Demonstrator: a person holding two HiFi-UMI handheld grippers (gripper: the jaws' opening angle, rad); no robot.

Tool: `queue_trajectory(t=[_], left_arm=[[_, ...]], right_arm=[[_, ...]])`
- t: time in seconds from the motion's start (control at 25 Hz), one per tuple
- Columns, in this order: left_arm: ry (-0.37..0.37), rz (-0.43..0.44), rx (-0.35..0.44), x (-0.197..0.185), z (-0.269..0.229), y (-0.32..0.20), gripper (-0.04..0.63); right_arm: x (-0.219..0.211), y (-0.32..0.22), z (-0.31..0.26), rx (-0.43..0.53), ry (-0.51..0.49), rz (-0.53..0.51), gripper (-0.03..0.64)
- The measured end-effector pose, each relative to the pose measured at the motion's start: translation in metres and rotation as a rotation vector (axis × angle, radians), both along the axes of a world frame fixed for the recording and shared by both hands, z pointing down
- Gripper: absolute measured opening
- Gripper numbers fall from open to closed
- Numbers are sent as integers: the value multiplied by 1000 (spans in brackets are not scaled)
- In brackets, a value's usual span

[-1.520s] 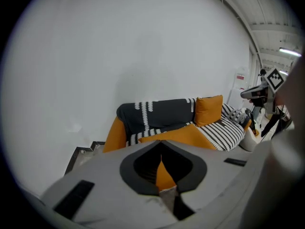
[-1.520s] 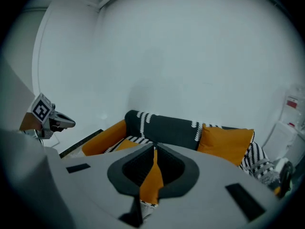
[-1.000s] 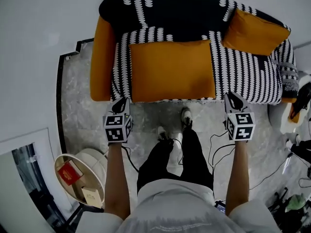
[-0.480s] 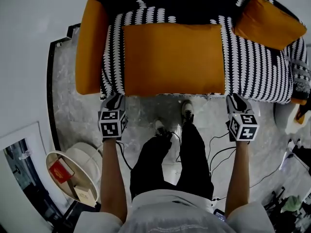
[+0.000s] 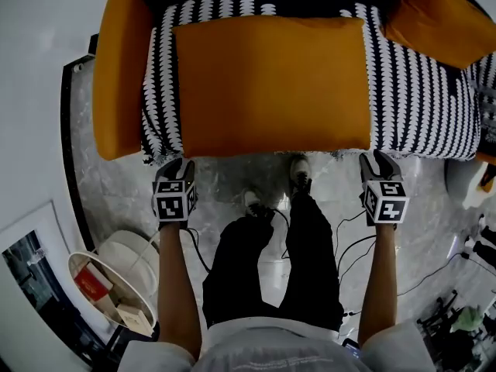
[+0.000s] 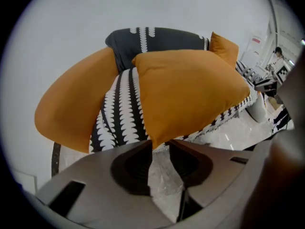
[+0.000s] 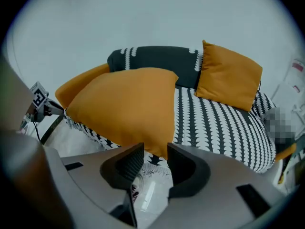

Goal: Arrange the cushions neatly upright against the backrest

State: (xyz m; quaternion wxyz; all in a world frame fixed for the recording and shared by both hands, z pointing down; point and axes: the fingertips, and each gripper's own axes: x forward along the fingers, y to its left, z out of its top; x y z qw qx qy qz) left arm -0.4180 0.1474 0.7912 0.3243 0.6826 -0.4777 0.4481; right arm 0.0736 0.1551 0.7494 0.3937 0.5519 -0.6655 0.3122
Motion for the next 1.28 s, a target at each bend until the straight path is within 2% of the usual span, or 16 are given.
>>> queue_trajectory(t=[0.16,0.48,0.68,0.8,0.96,1.28], left_arm=[[-26,9,-63,-6,28,12,152],[-53,16,-87,-12,60,2,160],[-26,-10,-78,-11,54,-7,156],[-9,-16,-83,-8,54,-9,132],[-24,-4,-86,-9,50,-10,89],[15,4,-125,-9,2,-22,72]], right_arm=[[12,9,26,-57,45,2,133],[26,-3,68,-97,47,41,133],[23,-10,63,-112,74,29,132],[22,-9,62,-134,60,26,126],[17,-7,63,-176,92,2,60],[13,-22,8,-206,118,31,51]])
